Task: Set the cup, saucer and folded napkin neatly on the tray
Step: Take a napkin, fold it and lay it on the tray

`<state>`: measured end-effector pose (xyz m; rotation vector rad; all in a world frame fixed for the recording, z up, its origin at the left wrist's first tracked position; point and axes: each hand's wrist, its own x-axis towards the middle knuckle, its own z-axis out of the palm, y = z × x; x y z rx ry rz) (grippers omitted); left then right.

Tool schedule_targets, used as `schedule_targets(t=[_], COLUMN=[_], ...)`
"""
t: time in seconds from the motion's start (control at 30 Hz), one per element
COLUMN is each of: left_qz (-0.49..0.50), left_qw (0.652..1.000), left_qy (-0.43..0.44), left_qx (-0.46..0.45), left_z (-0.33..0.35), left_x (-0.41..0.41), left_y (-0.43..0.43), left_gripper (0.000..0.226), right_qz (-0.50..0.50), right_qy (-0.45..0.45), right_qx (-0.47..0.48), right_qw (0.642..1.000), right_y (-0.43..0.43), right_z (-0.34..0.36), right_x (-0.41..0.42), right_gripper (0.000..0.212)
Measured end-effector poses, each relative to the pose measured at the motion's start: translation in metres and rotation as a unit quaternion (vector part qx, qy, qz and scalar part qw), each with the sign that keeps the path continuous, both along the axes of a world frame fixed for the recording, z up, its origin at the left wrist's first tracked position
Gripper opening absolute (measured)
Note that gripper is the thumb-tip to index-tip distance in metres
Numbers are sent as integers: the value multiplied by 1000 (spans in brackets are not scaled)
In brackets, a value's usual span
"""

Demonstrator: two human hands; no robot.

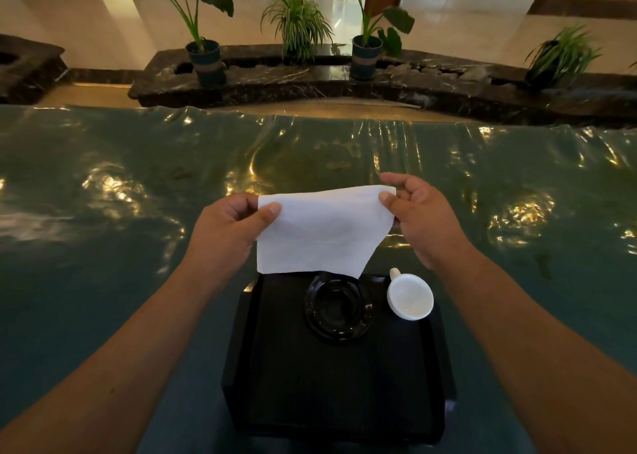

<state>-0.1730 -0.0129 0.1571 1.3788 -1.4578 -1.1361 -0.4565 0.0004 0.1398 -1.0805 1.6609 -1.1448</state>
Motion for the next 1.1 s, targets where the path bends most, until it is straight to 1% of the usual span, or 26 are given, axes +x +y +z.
schedule_targets(t=[0.07,0.13,0.2,0.3,0.37,0.4,0.43,0.47,0.5,0.53,0.57,0.63,0.7,0.8,0.83,0.93,1.0,1.1], left_qz=[0,1,-5,-7,1,4,8,12,21,30,36,42,41,20,-1,-77,-102,-19], left_qw=[1000,1000,1000,999,999,999,998,996,994,991,989,984,976,964,958,932,930,941], left_qy=[2,3,-1,2,28,47,66,86,105,121,131,150,175,200,213,251,233,187], left_qx=[-10,-18,-26,-35,-26,-15,-1,16,31,47,61,90,127,172,191,249,266,282], left_z=[5,9,12,16,21,24,26,29,31,33,34,34,32,23,16,-4,-17,-30], left_x=[0,1,1,1,0,-1,-2,-3,-4,-4,-4,-4,-1,13,20,35,33,25], left_y=[3,6,8,11,11,11,11,11,10,9,7,5,2,-4,-6,-9,-6,1], left_gripper=[12,9,7,10,12,13,13,14,14,14,15,15,15,22,31,75,88,93], right_qz=[-5,-12,-17,-28,-35,-38,-41,-44,-41,-26,-4,50,101,138,136,96,69,37], right_qy=[46,103,139,150,139,122,80,6,-88,-179,-241,-293,-306,-268,-266,-312,-318,-302], right_qx=[-14,-26,-39,-57,-55,-48,-38,-24,-4,17,40,91,143,182,178,160,153,151], right_qw=[999,994,989,987,988,991,995,999,995,983,970,950,936,936,938,931,933,940], right_y=[0,0,0,1,3,3,5,6,9,13,17,27,35,41,41,37,32,28], right_z=[3,5,7,11,10,9,6,3,0,-4,-9,-23,-38,-53,-54,-51,-42,-29], right_x=[2,5,8,11,12,13,15,19,24,30,36,49,60,70,72,70,65,54], right_gripper=[21,17,16,15,14,15,17,21,25,30,35,39,39,31,29,30,29,25])
